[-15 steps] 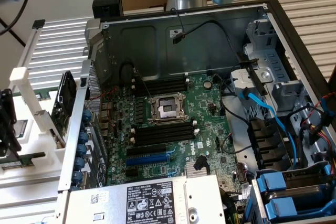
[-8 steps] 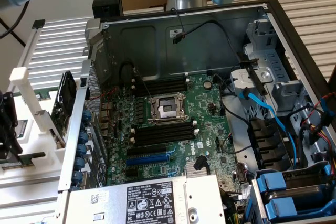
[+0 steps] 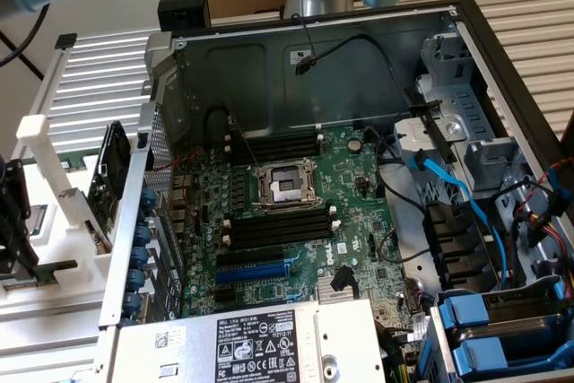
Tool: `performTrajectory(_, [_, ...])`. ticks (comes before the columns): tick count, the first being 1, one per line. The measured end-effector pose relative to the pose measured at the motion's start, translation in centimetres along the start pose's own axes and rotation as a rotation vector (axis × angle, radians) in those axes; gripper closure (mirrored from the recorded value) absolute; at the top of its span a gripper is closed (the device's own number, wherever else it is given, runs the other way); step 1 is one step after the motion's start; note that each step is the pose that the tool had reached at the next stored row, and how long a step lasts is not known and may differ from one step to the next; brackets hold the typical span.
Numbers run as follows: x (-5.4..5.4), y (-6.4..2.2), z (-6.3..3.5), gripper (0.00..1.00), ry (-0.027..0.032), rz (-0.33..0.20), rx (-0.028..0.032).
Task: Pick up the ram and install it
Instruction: 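Pick up the ram and move it above insertion slot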
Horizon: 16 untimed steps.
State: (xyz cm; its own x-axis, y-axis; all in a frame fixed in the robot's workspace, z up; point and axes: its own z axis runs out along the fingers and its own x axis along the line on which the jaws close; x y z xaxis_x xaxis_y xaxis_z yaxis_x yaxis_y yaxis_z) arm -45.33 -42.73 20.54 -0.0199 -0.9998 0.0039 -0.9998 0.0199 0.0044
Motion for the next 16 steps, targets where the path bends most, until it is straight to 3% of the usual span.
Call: performTrajectory(16, [0.00, -0.09, 0.22, 0.76, 0.0001, -0.006, 0.0006])
